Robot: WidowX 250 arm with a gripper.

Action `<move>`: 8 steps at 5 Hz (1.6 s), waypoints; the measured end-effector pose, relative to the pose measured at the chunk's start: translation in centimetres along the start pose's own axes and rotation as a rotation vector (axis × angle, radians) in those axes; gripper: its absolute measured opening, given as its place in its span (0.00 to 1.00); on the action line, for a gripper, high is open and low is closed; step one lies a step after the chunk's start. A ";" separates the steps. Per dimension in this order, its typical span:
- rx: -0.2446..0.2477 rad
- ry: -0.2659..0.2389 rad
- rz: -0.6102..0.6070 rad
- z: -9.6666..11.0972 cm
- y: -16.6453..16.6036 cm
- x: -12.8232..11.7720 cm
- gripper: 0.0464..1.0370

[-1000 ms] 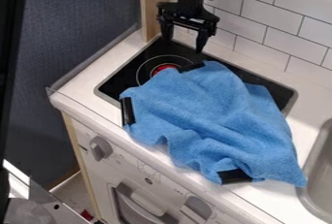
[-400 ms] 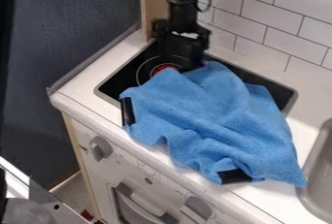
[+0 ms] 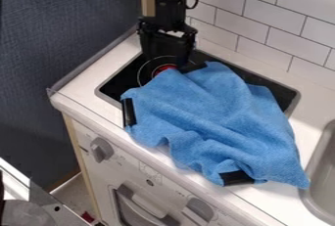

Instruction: Moved the cloth to the top left

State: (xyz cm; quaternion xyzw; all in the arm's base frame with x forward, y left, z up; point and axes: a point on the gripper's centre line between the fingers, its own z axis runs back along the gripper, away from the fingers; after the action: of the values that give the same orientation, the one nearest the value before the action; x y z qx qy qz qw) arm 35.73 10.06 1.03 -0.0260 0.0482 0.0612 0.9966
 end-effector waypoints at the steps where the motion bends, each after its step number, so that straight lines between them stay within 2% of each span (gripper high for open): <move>1: 0.011 0.038 0.000 -0.5 0.1 -0.8 0.96; 2: -0.038 0.058 0.003 -1.9 -0.5 -2.0 0.96; 3: -0.050 0.092 0.002 -3.2 -0.3 -2.3 0.96; 4: -0.071 0.062 0.009 -3.7 -0.3 -1.9 0.96; 5: -0.051 0.062 0.022 -3.8 0.1 -1.3 0.93; 7: -0.031 0.020 0.019 -4.0 0.1 -1.6 0.35; 8: -0.036 0.017 0.011 -3.9 0.0 -1.3 0.13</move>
State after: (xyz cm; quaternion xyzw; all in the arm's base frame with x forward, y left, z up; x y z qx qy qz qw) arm 34.06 9.68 -2.67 -0.0442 0.0557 0.0673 0.9952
